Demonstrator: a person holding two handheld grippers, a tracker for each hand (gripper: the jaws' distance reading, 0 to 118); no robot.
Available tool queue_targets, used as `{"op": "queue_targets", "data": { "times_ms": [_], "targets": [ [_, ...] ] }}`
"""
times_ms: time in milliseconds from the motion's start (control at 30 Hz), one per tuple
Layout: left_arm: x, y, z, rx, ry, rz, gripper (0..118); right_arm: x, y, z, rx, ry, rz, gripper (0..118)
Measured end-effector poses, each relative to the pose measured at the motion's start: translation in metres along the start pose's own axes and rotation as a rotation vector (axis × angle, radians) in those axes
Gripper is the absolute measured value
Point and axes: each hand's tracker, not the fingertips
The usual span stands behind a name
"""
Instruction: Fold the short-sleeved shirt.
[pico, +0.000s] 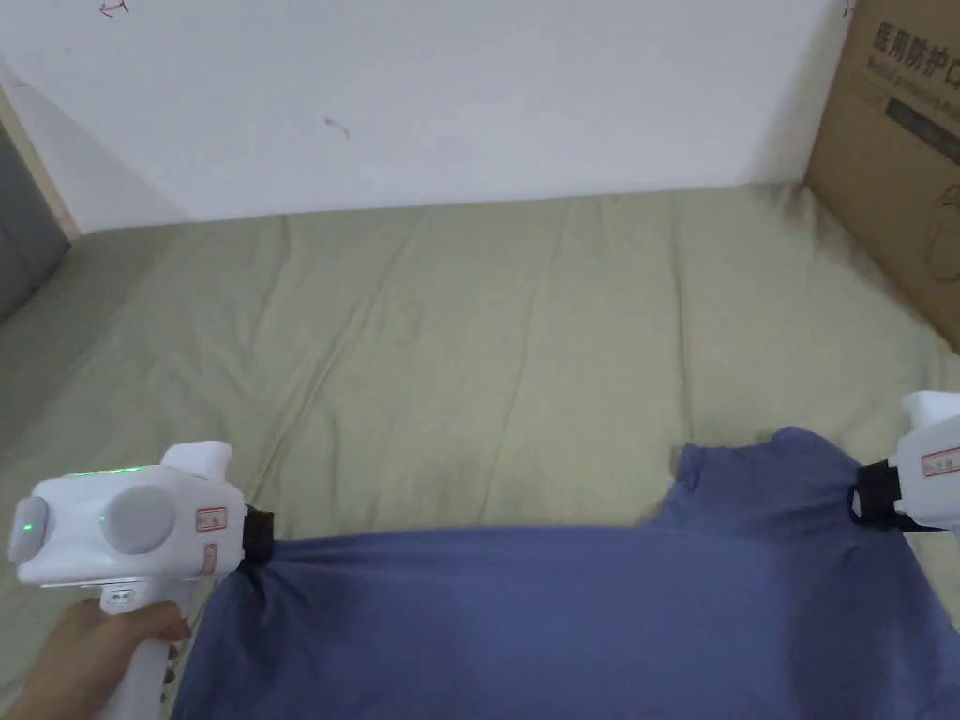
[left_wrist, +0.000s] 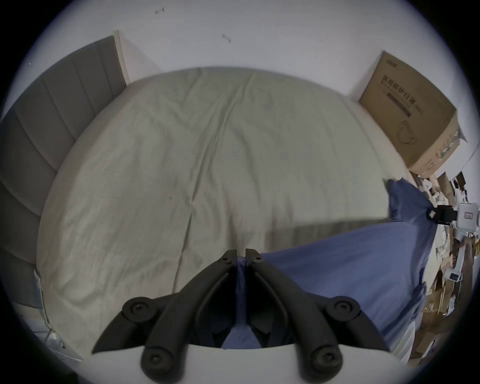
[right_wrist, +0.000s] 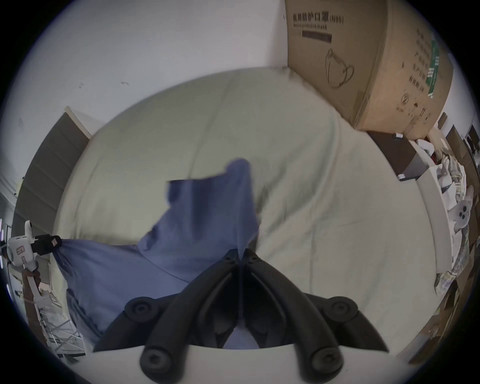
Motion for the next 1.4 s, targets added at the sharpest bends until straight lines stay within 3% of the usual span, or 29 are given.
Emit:
{"op": "queue_targets", "data": {
  "times_ms": [167, 333, 500, 633, 700, 733, 767, 800, 833, 867, 967, 1033, 1067, 1100, 1133, 1167, 1233, 1300, 1400],
  "targets": [
    [-0.003, -0.035, 0.089, 0.085, -0.04, 0.004, 5, 0.009, -0.035, 0.077, 0.076, 0.027, 0.033, 1],
    [-0.005, -0.101, 0.142, 0.103, -0.065, 0.011, 5, 0.02, -0.111, 0.131, 0.075, 0.051, 0.031, 1],
    [-0.012, -0.19, 0.134, -0.003, -0.049, 0.069, 5, 0.028, -0.204, 0.128, -0.05, 0.013, 0.033, 1],
    [-0.017, -0.236, 0.111, 0.025, -0.005, 0.095, 5, 0.033, -0.257, 0.094, -0.122, 0.005, -0.029, 1],
    [-0.031, -0.243, 0.095, 0.031, -0.013, 0.155, 9, 0.028, -0.276, 0.084, -0.099, -0.014, -0.007, 1],
    [-0.032, -0.242, 0.094, 0.035, -0.012, 0.188, 22, 0.026, -0.281, 0.081, -0.062, -0.039, 0.022, 11],
    [-0.033, -0.242, 0.094, 0.039, 0.012, 0.197, 52, 0.023, -0.282, 0.082, -0.043, -0.073, 0.036, 44],
    [-0.033, -0.239, 0.094, 0.034, 0.041, 0.199, 79, 0.02, -0.282, 0.084, -0.039, -0.105, 0.036, 70],
    [-0.033, -0.238, 0.096, 0.035, 0.046, 0.194, 98, 0.017, -0.28, 0.087, -0.036, -0.136, 0.035, 79],
    [-0.034, -0.237, 0.101, 0.042, 0.043, 0.191, 104, 0.015, -0.276, 0.099, -0.005, -0.13, 0.037, 79],
    [-0.036, -0.227, 0.123, 0.091, 0.031, 0.194, 102, 0.0, -0.268, 0.126, 0.121, -0.19, 0.053, 79],
    [-0.039, -0.222, 0.135, 0.103, 0.02, 0.209, 97, -0.01, -0.263, 0.142, 0.196, -0.163, 0.062, 78],
    [-0.037, -0.22, 0.145, 0.12, -0.016, 0.239, 80, -0.018, -0.26, 0.147, 0.223, -0.11, 0.055, 72],
    [-0.038, -0.219, 0.152, 0.132, -0.048, 0.26, 54, -0.026, -0.258, 0.149, 0.24, -0.052, 0.05, 58],
    [-0.039, -0.22, 0.157, 0.151, -0.075, 0.284, 22, -0.036, -0.256, 0.15, 0.241, -0.01, 0.046, 33],
    [-0.04, -0.223, 0.156, 0.151, -0.094, 0.295, 1, -0.045, -0.256, 0.148, 0.245, 0.006, 0.046, 3],
    [-0.04, -0.234, 0.153, 0.144, -0.065, 0.309, 1, -0.068, -0.256, 0.137, 0.24, 0.016, 0.057, 3],
    [-0.044, -0.241, 0.151, 0.127, -0.083, 0.351, 1, -0.085, -0.255, 0.125, 0.171, 0.127, 0.081, 3],
    [-0.06, -0.245, 0.154, 0.153, -0.15, 0.471, 1, -0.106, -0.256, 0.109, 0.141, 0.152, 0.122, 3]
  ]
}}
